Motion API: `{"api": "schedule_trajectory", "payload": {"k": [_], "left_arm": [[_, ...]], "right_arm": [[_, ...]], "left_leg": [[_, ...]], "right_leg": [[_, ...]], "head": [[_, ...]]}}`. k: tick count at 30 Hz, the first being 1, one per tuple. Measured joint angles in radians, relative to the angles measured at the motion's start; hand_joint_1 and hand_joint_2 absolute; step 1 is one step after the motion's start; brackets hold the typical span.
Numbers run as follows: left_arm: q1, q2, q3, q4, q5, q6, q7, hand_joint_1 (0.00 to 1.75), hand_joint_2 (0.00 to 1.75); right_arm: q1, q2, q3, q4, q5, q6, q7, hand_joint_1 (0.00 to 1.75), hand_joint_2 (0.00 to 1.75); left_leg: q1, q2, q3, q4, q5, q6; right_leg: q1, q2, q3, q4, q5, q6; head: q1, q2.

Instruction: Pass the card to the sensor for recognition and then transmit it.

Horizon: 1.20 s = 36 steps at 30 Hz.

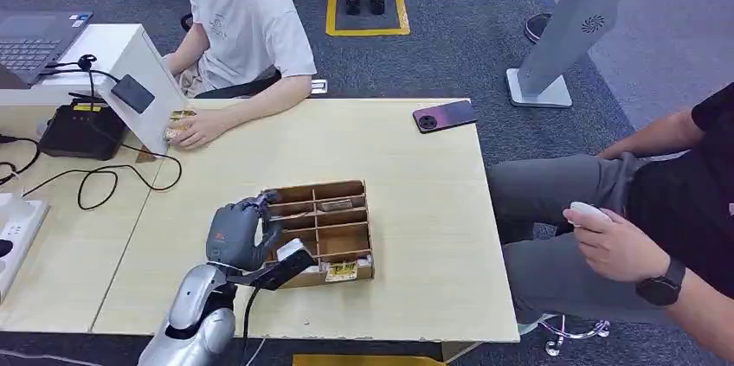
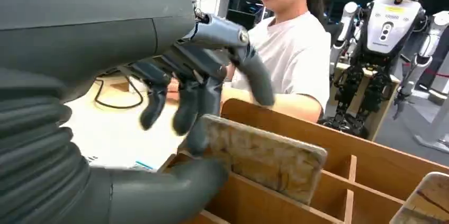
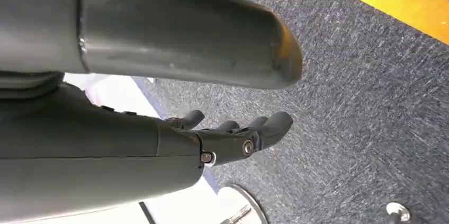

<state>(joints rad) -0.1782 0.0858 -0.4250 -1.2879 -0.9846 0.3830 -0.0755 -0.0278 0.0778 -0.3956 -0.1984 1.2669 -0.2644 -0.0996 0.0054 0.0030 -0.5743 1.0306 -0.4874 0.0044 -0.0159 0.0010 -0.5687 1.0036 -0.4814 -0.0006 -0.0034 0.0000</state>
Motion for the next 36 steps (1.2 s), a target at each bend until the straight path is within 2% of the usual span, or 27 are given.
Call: {"api": "schedule_trajectory", "payload": {"k": [24,36], "left_arm": [[-0.014,-0.004,-0.002,-0.004,-0.010,-0.016,-0.025,0.00,1.75],[0.003,-0.014,-0.006,-0.029,0.029,-0.026,-0.041,0.00,1.75]], "right_arm": [[0.000,-0.001,-0.003,0.000,0.008,0.002,0.001,0.00,0.00],[0.000,-0.001,-0.005,0.000,0.011,0.002,0.001,0.00,0.00]], "left_leg": [[0.000,0.000,0.001,0.000,0.001,0.000],[0.000,0.000,0.000,0.000,0.000,0.000]], "right_leg": [[0.000,0.000,0.001,0.000,0.000,0.000],[0.000,0.000,0.000,0.000,0.000,0.000]], "head": [[0.000,0.000],[0.000,0.000]]}}
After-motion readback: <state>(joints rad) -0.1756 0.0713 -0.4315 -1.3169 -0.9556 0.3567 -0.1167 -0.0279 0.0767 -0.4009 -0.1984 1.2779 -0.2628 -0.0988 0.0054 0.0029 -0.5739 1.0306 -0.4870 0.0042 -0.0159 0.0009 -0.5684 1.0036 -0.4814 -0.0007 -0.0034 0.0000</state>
